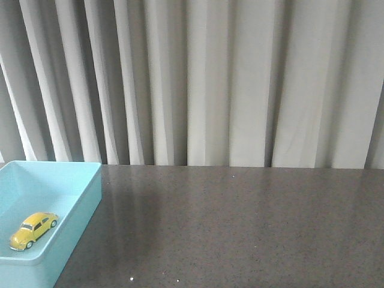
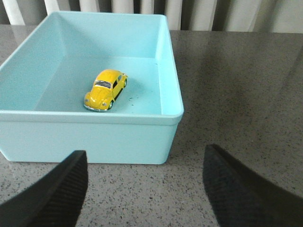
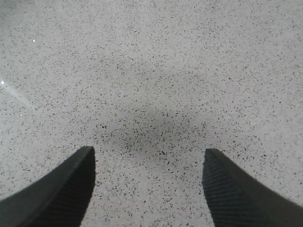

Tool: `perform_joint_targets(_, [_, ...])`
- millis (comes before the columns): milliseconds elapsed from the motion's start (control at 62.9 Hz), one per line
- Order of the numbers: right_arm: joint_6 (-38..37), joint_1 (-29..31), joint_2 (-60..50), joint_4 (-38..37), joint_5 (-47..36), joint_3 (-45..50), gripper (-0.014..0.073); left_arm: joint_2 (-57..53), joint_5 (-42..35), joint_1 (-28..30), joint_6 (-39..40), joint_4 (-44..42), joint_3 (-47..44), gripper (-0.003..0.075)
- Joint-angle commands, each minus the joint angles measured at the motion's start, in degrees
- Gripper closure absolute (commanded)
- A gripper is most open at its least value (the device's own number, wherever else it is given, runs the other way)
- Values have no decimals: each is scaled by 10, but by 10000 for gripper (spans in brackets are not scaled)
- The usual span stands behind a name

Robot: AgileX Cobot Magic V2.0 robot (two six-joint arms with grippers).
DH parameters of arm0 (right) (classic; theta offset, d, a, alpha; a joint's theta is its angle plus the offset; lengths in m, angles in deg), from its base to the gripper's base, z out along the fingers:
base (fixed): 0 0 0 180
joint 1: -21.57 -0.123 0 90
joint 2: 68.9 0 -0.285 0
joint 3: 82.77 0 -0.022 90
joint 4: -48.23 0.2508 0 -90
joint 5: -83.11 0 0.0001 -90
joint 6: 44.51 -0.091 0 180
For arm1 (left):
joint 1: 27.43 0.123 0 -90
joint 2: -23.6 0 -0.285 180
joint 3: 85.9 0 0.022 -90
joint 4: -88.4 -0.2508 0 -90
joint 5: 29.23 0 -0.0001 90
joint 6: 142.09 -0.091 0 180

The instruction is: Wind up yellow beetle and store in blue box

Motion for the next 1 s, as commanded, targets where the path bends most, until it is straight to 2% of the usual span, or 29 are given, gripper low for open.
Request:
perform_joint_targets(0, [2, 1, -5, 2, -30, -15, 123, 5, -24, -14, -9, 18, 14, 217])
perform_joint_targets(207, [3, 1, -5, 1, -33, -15, 123, 5, -1, -88, -64, 16, 14, 217])
perform_joint_targets(382, [3, 1, -5, 1, -28, -15, 140, 5, -3, -104, -63, -1, 14, 230])
perform_joint_targets(509, [3, 1, -5, 0, -26, -15, 250, 5, -4, -104, -63, -16, 14, 325])
perform_joint_targets(796, [3, 1, -5, 0, -26, -15, 609, 5, -5, -104, -61, -16, 14, 657])
perform_joint_targets(875, [3, 1, -5, 0, -26, -15, 602, 5, -8, -104, -61, -16, 14, 723])
perform_joint_targets(986, [3, 1, -5, 0, -27, -15, 601, 5, -10, -104, -61, -16, 14, 728])
